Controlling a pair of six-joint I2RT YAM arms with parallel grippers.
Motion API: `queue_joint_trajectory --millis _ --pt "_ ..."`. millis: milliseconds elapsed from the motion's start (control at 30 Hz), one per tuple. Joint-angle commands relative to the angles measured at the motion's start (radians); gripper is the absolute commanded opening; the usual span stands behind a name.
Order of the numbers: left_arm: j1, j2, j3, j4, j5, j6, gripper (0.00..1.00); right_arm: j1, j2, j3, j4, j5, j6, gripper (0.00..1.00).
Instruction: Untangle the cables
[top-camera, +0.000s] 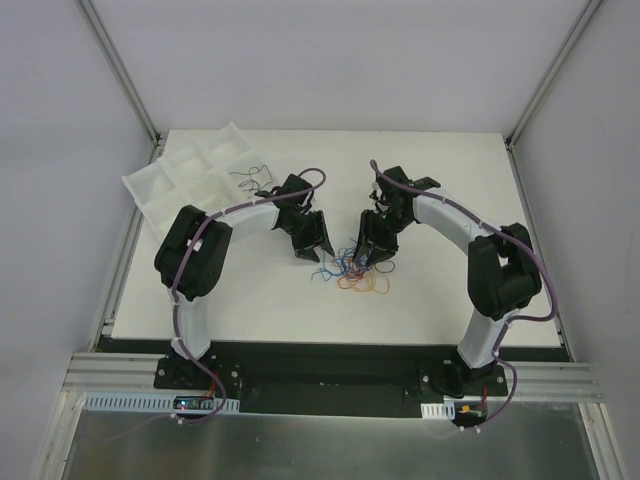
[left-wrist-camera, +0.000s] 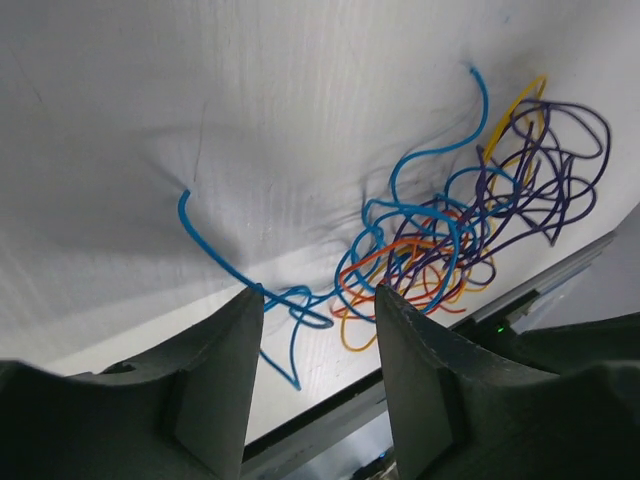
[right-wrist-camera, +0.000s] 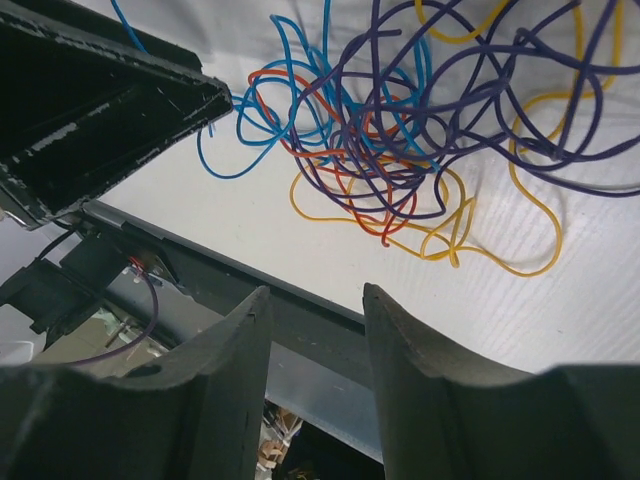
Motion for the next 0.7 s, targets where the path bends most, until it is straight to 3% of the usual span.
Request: queue_joint_trajectory --millis 0,100,167,267,467,667 --pt "0.004 0.018 -0.008 0.121 -0.024 -0.144 0.39 0.017 0.028 0.054 -0.042 -0.019 -0.025 0.43" --pt "0.004 -0.023 -0.003 0.127 -0.061 -0.101 0.10 0.028 0.026 0.058 -0.054 -0.003 -0.038 0.43" --pt "0.004 -0.072 -0.009 0.127 -0.073 -0.054 0.00 0.040 0.029 0.066 -0.051 0.015 -0.044 0.44" --pt "0.004 -0.154 -0.028 0.132 -0.056 0.006 0.00 0.061 0.040 0.080 -0.033 0.047 -0.030 0.47" --pt "0.004 -0.260 -0.026 0.164 0.143 0.052 0.00 0.110 0.090 0.095 0.042 0.153 0.039 0.68" --pt "0.003 -0.448 -0.022 0.195 0.231 0.140 0.00 0.109 0.213 0.149 -0.013 0.260 0.091 0.65"
